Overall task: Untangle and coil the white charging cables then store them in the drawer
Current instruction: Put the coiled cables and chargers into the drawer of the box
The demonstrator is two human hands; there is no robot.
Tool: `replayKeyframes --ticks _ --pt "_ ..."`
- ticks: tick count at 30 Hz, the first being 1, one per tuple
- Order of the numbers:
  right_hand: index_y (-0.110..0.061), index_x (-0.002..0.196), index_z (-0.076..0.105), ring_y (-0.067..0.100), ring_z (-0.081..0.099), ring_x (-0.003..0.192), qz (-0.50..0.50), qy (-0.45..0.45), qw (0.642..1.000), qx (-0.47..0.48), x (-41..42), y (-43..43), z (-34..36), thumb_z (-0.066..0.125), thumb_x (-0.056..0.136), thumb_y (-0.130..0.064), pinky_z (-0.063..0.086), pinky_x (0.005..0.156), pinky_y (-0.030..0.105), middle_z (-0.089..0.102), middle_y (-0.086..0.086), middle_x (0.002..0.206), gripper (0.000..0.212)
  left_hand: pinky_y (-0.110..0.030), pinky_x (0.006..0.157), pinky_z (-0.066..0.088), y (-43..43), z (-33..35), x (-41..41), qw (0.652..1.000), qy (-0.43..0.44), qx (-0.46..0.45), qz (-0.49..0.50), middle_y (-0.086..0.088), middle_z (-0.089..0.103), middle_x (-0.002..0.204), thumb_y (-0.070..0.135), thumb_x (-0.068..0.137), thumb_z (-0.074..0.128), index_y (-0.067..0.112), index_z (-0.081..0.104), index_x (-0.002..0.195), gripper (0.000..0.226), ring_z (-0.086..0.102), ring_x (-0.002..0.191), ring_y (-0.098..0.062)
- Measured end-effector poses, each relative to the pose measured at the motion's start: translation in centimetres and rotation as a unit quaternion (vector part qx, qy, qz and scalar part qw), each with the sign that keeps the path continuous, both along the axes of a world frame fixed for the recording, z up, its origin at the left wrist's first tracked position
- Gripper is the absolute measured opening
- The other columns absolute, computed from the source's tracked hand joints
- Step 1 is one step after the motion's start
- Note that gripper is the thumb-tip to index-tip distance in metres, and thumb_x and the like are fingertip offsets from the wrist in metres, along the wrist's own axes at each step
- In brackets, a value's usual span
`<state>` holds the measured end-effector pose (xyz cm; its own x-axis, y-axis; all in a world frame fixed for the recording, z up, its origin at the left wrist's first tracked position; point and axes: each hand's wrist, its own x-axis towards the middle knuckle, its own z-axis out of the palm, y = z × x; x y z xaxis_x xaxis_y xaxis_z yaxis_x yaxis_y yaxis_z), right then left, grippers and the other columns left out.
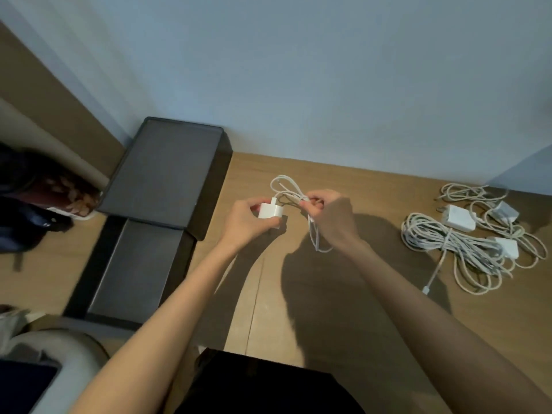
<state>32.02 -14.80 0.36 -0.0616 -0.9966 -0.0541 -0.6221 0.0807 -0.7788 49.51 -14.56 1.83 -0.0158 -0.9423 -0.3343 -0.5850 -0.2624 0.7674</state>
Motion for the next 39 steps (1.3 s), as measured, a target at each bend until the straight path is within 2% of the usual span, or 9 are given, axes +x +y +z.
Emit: replayKeyframes --ticks 3,6,11,15,19,21,24,30,39 --pt "-0.015 0.086 0.075 0.006 0.048 0.057 0.037 -0.024 0.999 -0.009 3.6 0.4 1.6 0.064 0.09 -0.024 0.037 0.055 0.024 0.059 -0.01 0.062 0.014 -0.026 0.08 0.049 1.4 1.7 3.9 0.999 -0.002 -0.019 0.032 0.005 0.064 0.112 0.029 0.074 0.076 0.024 0.064 0.117 0.045 0.055 0.098 -0.008" --pt "-0.017 0.092 0.076 0.004 0.052 0.061 0.067 -0.02 0.998 -0.005 8.1 0.9 3.2 0.066 0.089 -0.022 0.039 0.056 0.019 0.062 -0.009 0.067 0.011 -0.033 0.085 0.053 3.1 2.8 8.3 0.997 -0.018 -0.035 0.063 0.008 0.065 0.101 0.031 0.071 0.078 0.026 0.067 0.113 0.044 0.06 0.095 -0.008" --pt "-0.019 0.083 0.076 0.003 0.06 0.065 0.077 -0.027 0.997 0.007 16.0 1.9 3.9 0.072 0.083 -0.023 0.05 0.068 0.022 0.069 -0.007 0.07 0.005 -0.023 0.076 0.047 5.8 4.0 16.0 0.993 -0.032 -0.053 0.104 0.008 0.063 0.099 0.027 0.072 0.078 0.024 0.067 0.112 0.042 0.058 0.091 -0.006" --pt "-0.019 0.077 0.072 0.002 0.057 0.059 0.089 -0.035 0.995 0.027 22.3 2.8 3.6 0.073 0.081 -0.024 0.048 0.063 0.017 0.066 -0.008 0.065 0.007 -0.015 0.064 0.042 6.7 4.0 22.1 0.992 -0.028 -0.042 0.116 0.006 0.063 0.093 0.019 0.071 0.079 0.022 0.067 0.108 0.039 0.056 0.076 0.0" --pt "-0.018 0.072 0.069 0.003 0.057 0.055 0.052 -0.051 0.996 0.056 27.2 3.5 2.8 0.073 0.081 -0.021 0.046 0.057 0.013 0.064 -0.005 0.062 0.01 -0.003 0.061 0.04 6.4 3.1 26.0 0.994 -0.012 -0.02 0.108 0.001 0.067 0.095 0.016 0.071 0.078 0.017 0.067 0.108 0.038 0.056 0.075 0.001" --pt "-0.017 0.071 0.069 0.001 0.056 0.054 0.017 -0.051 0.995 0.081 29.6 4.2 2.1 0.073 0.08 -0.021 0.042 0.052 0.008 0.065 -0.005 0.061 0.011 -0.01 0.066 0.043 6.5 2.3 27.6 0.995 -0.006 0.007 0.096 0.001 0.066 0.098 0.021 0.074 0.076 0.018 0.065 0.111 0.039 0.058 0.079 -0.002" --pt "-0.017 0.066 0.07 0.001 0.055 0.054 -0.044 -0.039 0.994 0.095 31.9 5.5 1.1 0.072 0.076 -0.02 0.043 0.058 0.016 0.063 -0.008 0.056 0.011 -0.027 0.08 0.046 6.1 1.1 29.2 0.997 -0.073 -0.003 0.017 -0.003 0.067 0.105 0.029 0.077 0.073 0.017 0.064 0.115 0.041 0.061 0.094 -0.017" --pt "-0.01 0.072 0.074 0.015 0.065 0.069 -0.1 0.043 0.989 0.105 33.3 6.9 -0.1 0.073 0.079 -0.019 0.051 0.071 0.029 0.07 0.002 0.068 0.011 -0.025 0.09 0.036 4.8 -0.8 29.5 0.989 -0.12 -0.014 -0.088 -0.01 0.058 0.125 0.03 0.083 0.067 0.013 0.058 0.124 0.046 0.051 0.116 -0.023" --pt "-0.006 0.077 0.073 0.03 0.065 0.078 -0.046 0.178 0.973 0.137 33.6 4.9 -1.5 0.068 0.085 -0.021 0.05 0.072 0.033 0.07 0.013 0.075 0.018 -0.03 0.09 0.038 3.9 -2.8 28.7 0.977 -0.167 -0.037 -0.126 -0.017 0.054 0.122 0.037 0.086 0.065 0.005 0.056 0.123 0.05 0.052 0.111 -0.029"
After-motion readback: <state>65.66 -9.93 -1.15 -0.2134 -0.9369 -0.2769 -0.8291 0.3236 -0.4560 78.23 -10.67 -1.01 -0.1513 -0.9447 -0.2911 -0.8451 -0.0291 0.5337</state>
